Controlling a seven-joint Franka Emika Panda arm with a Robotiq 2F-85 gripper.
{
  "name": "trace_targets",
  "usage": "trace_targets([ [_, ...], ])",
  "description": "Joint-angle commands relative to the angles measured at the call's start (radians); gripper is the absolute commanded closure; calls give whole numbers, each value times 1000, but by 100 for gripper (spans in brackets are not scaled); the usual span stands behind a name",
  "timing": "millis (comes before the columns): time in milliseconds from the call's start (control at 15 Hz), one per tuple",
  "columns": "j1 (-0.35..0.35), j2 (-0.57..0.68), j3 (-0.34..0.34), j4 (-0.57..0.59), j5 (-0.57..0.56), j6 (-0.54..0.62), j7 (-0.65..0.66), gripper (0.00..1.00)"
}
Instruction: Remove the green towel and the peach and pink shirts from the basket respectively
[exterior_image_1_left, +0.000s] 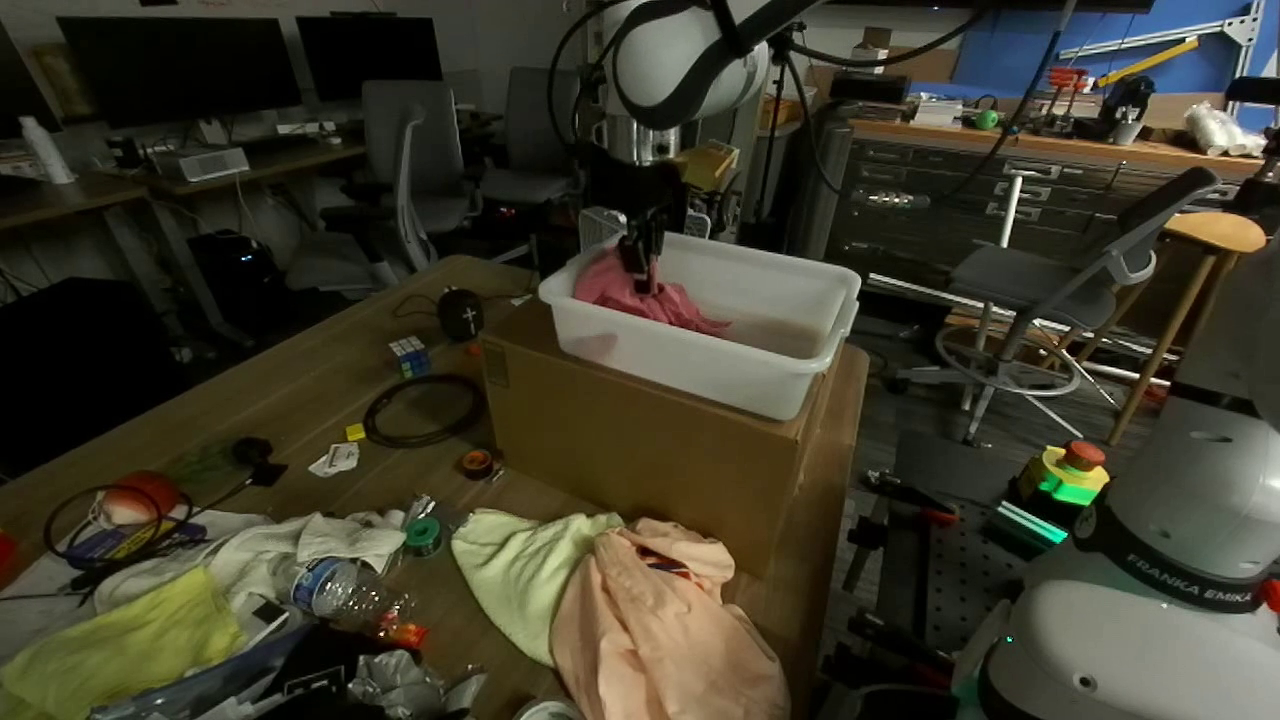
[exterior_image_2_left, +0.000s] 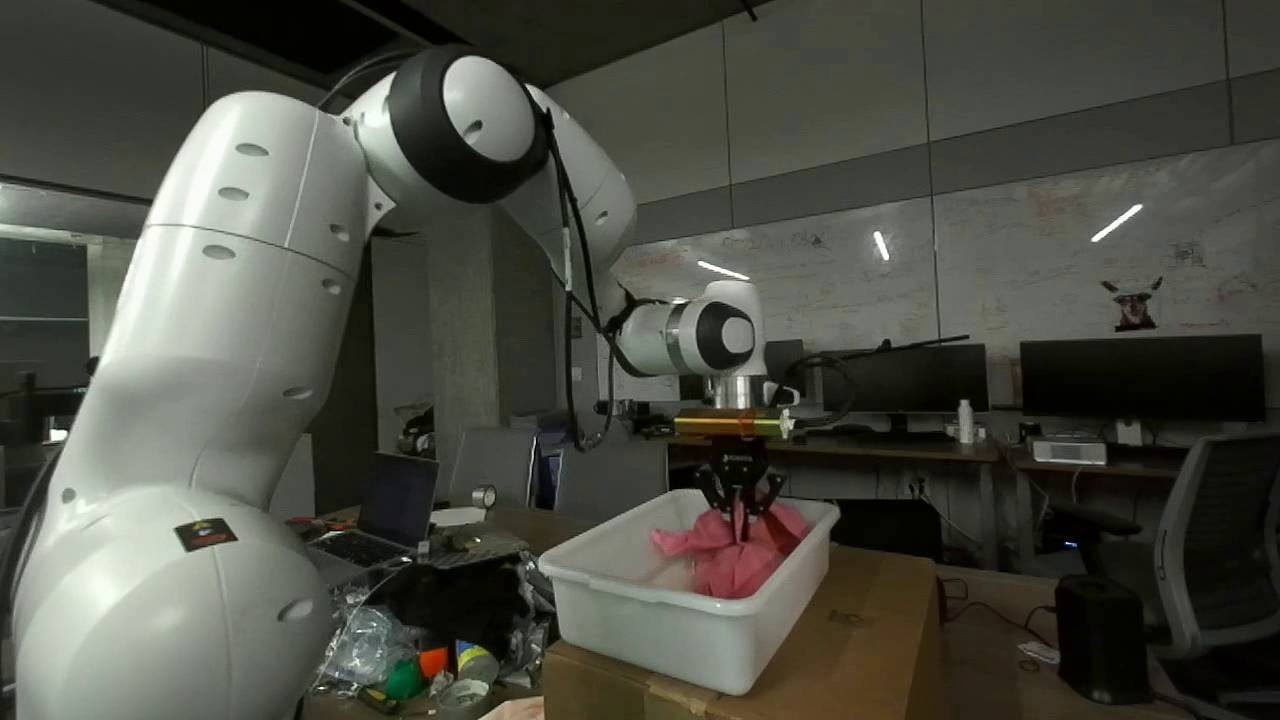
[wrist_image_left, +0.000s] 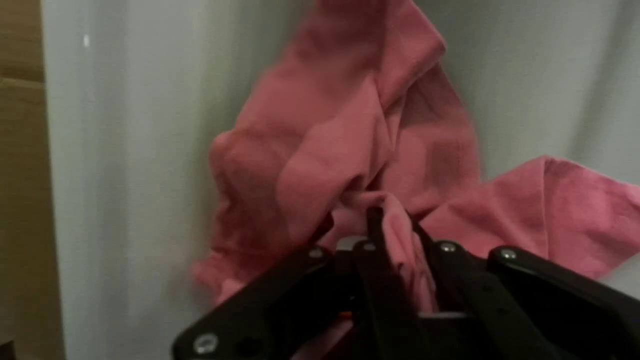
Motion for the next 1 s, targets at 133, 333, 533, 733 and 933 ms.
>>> trace_targets([
  [133, -7, -182, -3, -106, 56, 168, 66, 93],
  [333, 2, -266, -5, -139, 78, 245, 121, 93],
  [533, 15, -335, -3, -172, 81, 343, 193, 93],
  [733, 29, -376, 7, -190, 51, 415, 254, 93],
  [933, 46, -387, 30, -190, -10, 421, 279, 93],
])
